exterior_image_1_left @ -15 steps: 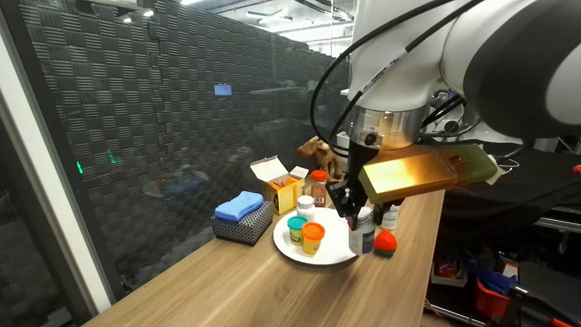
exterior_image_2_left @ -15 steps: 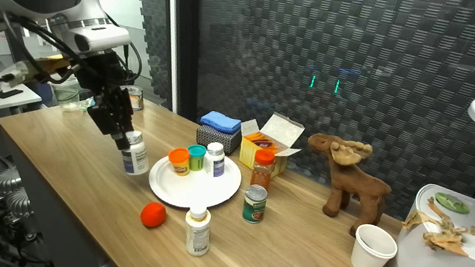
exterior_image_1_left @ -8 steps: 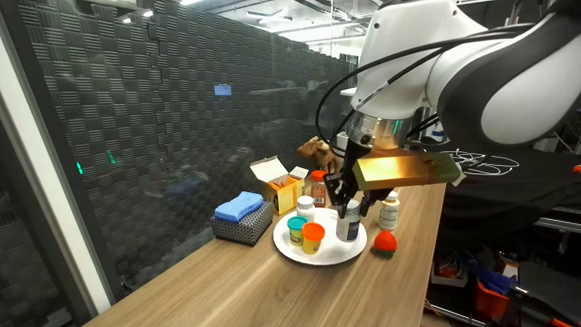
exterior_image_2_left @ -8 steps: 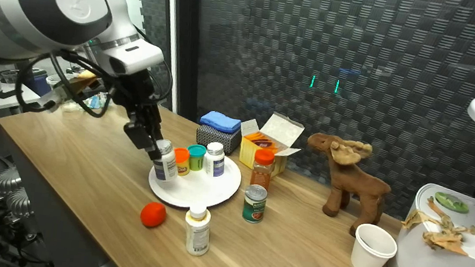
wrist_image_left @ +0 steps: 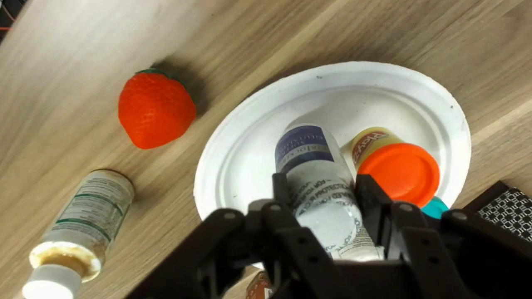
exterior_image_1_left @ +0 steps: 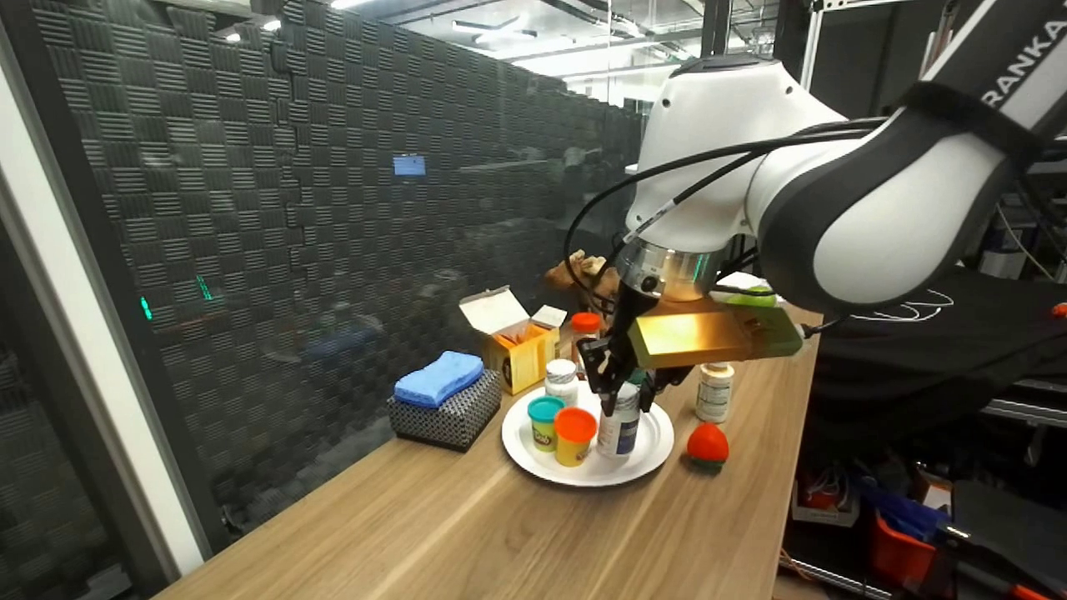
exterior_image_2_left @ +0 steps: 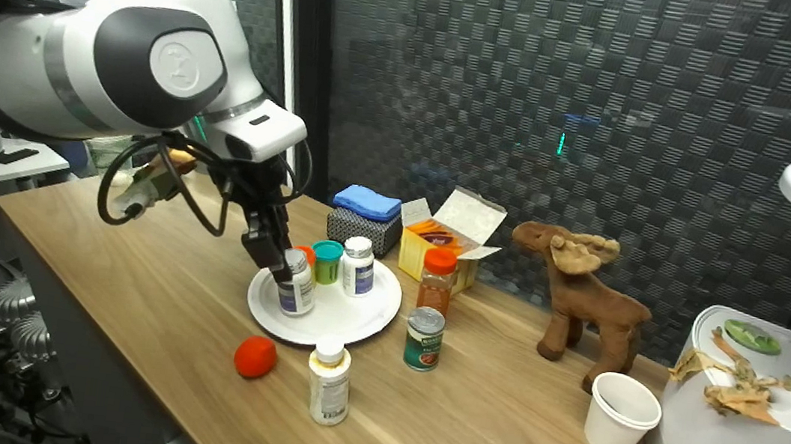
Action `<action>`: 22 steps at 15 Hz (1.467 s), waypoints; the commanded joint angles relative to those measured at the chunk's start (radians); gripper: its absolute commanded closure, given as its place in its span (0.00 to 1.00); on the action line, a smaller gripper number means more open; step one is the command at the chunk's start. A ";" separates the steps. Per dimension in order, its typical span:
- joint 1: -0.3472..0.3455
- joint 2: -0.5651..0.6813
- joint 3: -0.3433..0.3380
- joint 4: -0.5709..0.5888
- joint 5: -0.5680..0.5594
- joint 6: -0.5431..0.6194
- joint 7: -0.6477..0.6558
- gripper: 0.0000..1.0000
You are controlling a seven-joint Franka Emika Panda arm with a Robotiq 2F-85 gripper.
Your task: Pick up all the smaller bottles and the orange object, and put them in the plate
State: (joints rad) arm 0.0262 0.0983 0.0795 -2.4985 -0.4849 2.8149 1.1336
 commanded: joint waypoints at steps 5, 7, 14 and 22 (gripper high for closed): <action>-0.007 0.083 0.021 0.084 0.040 0.017 -0.083 0.81; -0.006 0.078 0.023 0.083 0.046 0.012 -0.091 0.81; 0.003 0.014 0.017 0.043 0.020 0.018 -0.045 0.01; 0.000 -0.141 -0.027 -0.081 -0.088 0.002 0.209 0.01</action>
State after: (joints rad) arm 0.0266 0.0664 0.0707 -2.4917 -0.5196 2.8140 1.2384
